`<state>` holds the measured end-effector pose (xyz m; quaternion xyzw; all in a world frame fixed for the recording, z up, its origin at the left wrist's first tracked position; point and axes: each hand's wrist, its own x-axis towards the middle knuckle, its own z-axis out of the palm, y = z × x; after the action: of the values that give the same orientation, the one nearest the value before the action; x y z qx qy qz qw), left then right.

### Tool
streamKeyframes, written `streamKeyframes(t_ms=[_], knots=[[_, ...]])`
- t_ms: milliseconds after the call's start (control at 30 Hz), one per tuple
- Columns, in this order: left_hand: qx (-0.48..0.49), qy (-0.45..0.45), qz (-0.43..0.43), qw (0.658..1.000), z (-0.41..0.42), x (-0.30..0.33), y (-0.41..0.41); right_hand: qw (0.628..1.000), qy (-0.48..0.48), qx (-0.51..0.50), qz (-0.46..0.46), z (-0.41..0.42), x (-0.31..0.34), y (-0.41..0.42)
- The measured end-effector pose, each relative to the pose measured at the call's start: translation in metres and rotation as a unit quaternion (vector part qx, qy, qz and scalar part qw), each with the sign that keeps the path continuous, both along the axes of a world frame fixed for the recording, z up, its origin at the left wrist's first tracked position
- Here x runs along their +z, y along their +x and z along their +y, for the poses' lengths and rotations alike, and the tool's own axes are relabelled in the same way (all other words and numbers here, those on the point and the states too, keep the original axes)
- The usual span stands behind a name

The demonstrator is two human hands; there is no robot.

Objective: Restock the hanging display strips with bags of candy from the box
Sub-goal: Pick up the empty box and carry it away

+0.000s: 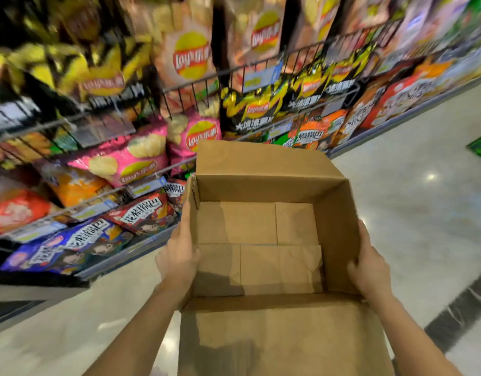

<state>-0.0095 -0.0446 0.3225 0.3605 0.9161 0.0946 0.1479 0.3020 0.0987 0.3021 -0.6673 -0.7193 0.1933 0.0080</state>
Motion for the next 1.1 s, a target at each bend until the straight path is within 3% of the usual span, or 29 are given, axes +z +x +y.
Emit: streamKeyframes(t_ms=[167, 433, 633, 867, 1100], knots=[[-0.028, 0.024, 0.01, 0.999, 0.005, 0.112, -0.003, 0.999, 0.013, -0.041, 0.005, -0.008, 0.102, 0.004], [-0.089, 0.069, 0.031, 0.993, 0.041, 0.241, -0.006, 0.991, 0.047, -0.119, 0.03, -0.009, 0.231, 0.013], [-0.161, 0.129, 0.004, 0.978, 0.09, 0.289, -0.001, 0.979, 0.079, -0.187, 0.021, 0.0, 0.284, 0.034], [-0.206, 0.149, 0.037, 0.966, 0.159, 0.325, 0.037, 0.963, 0.133, -0.232, -0.01, 0.023, 0.317, 0.079], [-0.291, 0.176, 0.032, 0.94, 0.257, 0.346, 0.116, 0.935, 0.174, -0.308, 0.016, 0.06, 0.344, 0.152]])
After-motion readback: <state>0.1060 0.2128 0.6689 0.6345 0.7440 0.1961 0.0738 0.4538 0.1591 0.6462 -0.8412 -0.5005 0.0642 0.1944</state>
